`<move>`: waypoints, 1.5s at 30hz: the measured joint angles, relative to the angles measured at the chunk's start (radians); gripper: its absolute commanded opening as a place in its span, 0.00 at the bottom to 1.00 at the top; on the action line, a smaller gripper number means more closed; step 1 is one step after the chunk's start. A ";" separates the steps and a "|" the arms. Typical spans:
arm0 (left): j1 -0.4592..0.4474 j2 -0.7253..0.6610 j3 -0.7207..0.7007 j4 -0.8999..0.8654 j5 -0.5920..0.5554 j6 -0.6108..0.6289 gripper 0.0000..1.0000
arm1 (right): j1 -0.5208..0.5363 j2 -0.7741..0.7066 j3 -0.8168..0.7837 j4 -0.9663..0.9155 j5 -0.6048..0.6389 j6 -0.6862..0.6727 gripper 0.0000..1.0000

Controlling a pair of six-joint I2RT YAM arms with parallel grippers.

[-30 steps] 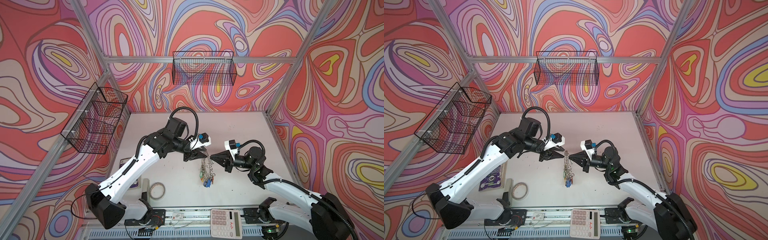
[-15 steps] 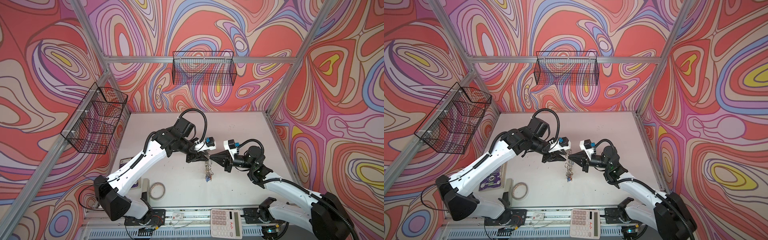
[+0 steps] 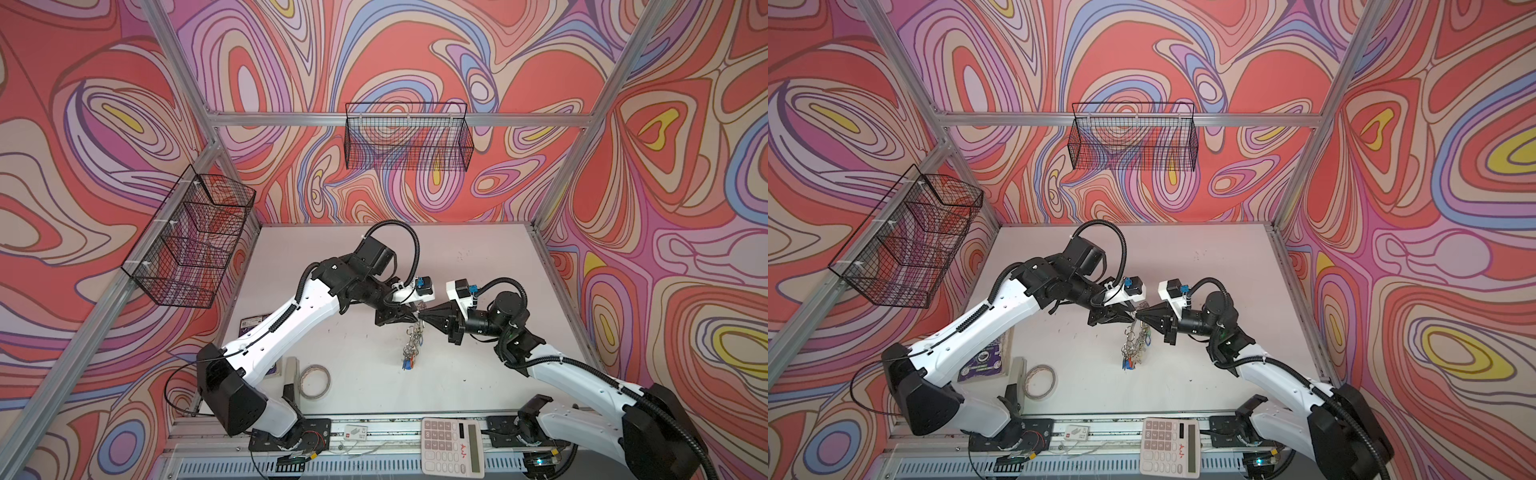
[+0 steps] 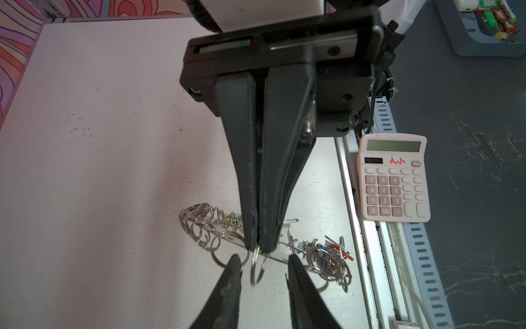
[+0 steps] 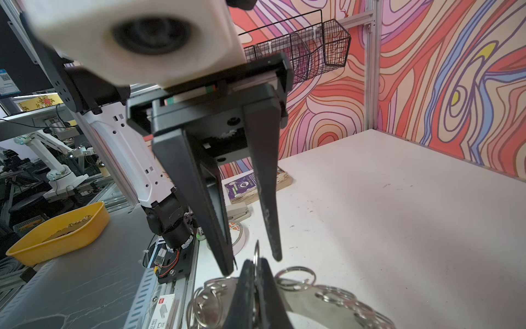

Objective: Attach keys to a key ring
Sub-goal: Insert the key into the keyring, then place the keyring at the center of the table.

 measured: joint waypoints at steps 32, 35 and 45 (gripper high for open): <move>-0.026 -0.082 -0.200 0.213 -0.060 -0.209 0.00 | 0.000 -0.147 0.008 -0.117 0.206 0.014 0.42; -0.026 -0.130 -0.273 0.314 -0.047 -0.276 0.00 | -0.003 -0.192 0.010 -0.170 0.301 0.021 0.47; -0.027 -0.225 -0.509 0.754 -0.017 -0.553 0.00 | -0.008 -0.205 0.069 -0.315 0.397 0.043 0.48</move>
